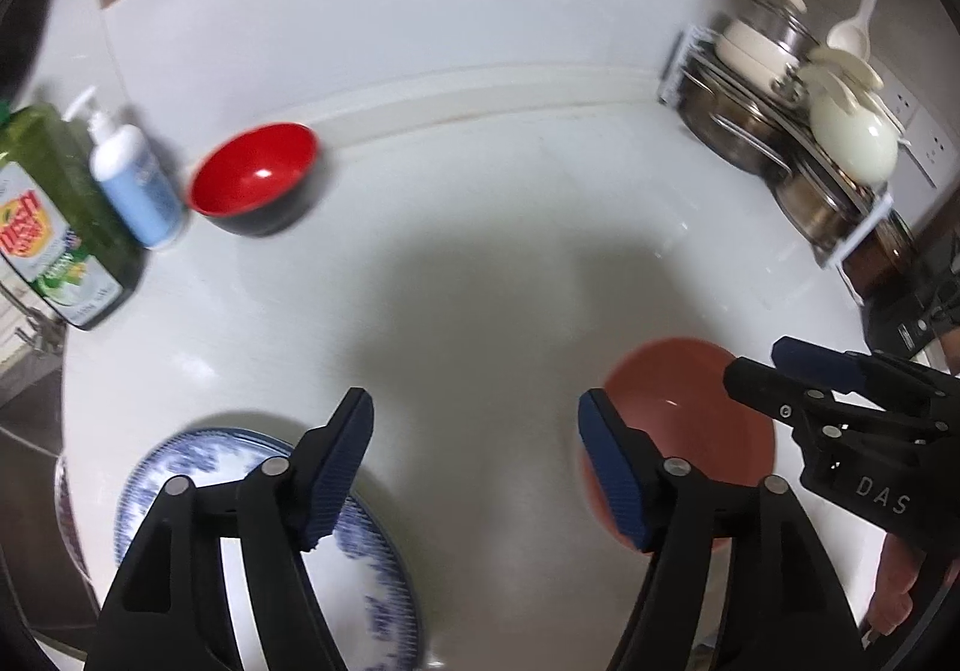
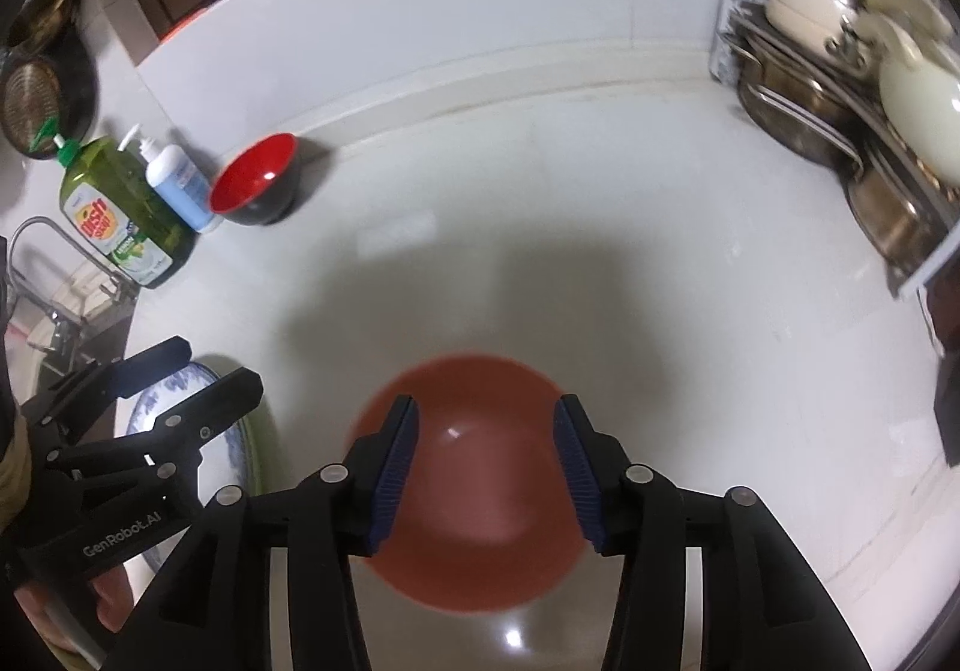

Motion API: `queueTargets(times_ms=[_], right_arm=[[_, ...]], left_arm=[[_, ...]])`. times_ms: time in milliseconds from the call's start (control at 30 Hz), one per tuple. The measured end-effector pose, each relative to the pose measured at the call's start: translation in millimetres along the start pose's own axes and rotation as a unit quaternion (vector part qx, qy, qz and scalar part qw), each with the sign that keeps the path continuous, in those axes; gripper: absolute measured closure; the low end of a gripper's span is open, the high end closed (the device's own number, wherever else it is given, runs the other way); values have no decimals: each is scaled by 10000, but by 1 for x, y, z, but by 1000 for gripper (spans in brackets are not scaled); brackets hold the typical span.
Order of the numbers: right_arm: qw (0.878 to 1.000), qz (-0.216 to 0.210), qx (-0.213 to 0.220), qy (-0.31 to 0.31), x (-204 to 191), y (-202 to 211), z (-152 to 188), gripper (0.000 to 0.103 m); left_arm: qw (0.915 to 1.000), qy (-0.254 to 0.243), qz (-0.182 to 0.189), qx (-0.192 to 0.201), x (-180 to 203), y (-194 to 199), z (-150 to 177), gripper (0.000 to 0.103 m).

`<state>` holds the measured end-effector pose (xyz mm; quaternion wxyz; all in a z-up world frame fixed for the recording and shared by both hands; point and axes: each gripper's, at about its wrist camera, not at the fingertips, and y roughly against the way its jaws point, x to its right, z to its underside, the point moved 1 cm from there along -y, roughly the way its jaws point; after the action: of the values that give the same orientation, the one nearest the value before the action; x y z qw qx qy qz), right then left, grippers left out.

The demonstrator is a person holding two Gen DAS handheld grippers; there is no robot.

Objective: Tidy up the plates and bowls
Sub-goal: 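Lower the pink bowl into the cream bowl and open both grippers, then move both grippers to the red bowl beside the soap bottles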

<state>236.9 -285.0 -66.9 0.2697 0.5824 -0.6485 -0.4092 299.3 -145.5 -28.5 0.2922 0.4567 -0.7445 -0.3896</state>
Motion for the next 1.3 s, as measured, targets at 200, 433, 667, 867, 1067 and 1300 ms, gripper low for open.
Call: queueTargets(times_ms=[200, 433, 667, 867, 1067, 1300], right_arm=[[9994, -130, 193, 247, -33, -3, -24, 55], [9974, -135, 371, 596, -70, -9, -52, 55], [9949, -283, 315, 916, -101, -19, -81, 55], [9939, -315, 259, 1024, -119, -36, -108, 47], [9911, -267, 225, 1282, -135, -54, -132, 47], [9897, -383, 54, 1380, -153, -86, -155, 47]], left_arm=[[9993, 204, -256, 155, -35, 11, -8, 27], [9969, 404, -620, 278, -76, 16, -22, 23], [9934, 478, -929, 465, -107, 24, -40, 20], [9907, 509, -1144, 528, -130, 20, -56, 19], [9890, 510, -1309, 472, -151, 6, -71, 19], [9886, 550, -1323, 469, -176, -19, -88, 19]])
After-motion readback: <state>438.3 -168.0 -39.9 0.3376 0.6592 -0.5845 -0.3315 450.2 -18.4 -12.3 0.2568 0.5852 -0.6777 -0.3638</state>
